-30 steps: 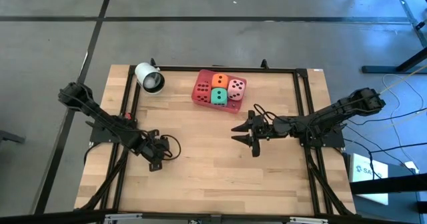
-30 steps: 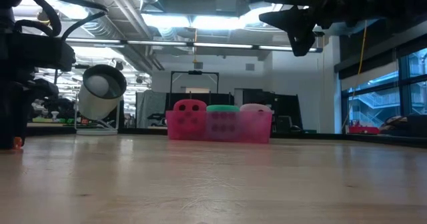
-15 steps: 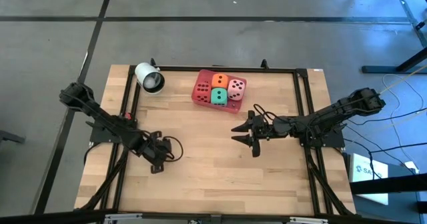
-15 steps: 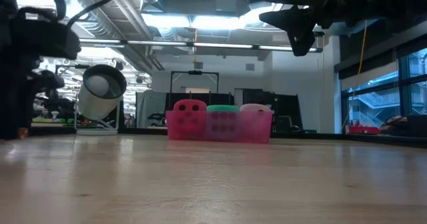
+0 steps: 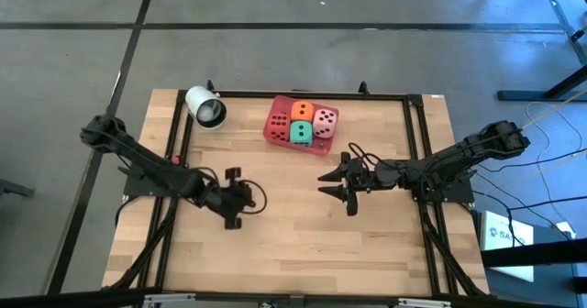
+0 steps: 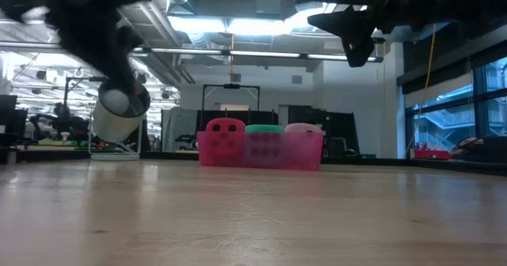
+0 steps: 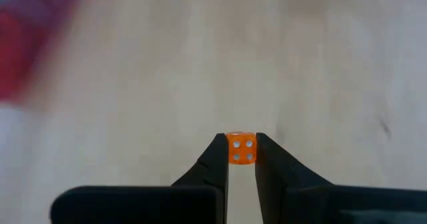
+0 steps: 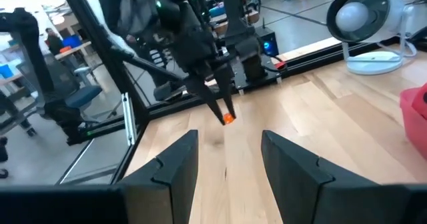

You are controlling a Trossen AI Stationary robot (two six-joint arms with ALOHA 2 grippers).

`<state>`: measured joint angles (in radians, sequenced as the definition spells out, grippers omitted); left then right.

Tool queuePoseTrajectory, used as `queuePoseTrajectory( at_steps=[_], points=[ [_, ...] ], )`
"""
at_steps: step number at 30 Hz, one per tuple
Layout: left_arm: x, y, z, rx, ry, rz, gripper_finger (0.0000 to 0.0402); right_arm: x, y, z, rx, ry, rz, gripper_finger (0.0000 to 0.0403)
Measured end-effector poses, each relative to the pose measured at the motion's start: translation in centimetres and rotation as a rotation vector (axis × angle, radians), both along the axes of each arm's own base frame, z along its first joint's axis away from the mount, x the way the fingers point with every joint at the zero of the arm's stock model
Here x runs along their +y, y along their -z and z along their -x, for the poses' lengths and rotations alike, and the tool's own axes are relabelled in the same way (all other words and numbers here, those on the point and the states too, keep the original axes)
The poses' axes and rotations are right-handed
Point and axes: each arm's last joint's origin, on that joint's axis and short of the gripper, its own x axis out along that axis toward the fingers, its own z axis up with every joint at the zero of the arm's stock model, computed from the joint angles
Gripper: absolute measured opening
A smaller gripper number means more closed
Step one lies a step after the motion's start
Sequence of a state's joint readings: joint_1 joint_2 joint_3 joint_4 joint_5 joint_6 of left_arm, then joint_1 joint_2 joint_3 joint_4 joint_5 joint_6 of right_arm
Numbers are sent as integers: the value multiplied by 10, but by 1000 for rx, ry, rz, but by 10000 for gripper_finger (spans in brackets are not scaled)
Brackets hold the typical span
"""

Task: Pick & Place Dice
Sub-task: Put the orange die into the pink bin

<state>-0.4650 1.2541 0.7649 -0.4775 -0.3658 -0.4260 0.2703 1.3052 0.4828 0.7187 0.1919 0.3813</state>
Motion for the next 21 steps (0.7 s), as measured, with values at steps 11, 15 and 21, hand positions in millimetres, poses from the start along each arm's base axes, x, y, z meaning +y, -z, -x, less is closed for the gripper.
queuePoseTrajectory(
  at_steps=[11,15,21],
  points=[
    [28,-56,-33,-215,-31,-420,32,-16,-3,-4,-27,107,-76,165],
    [37,-65,-42,-288,-15,-479,32,-30,-7,-7,-61,30,-104,165],
    [43,-78,-52,-406,30,-506,33,-54,0,-16,-77,-17,-177,165]
  ],
)
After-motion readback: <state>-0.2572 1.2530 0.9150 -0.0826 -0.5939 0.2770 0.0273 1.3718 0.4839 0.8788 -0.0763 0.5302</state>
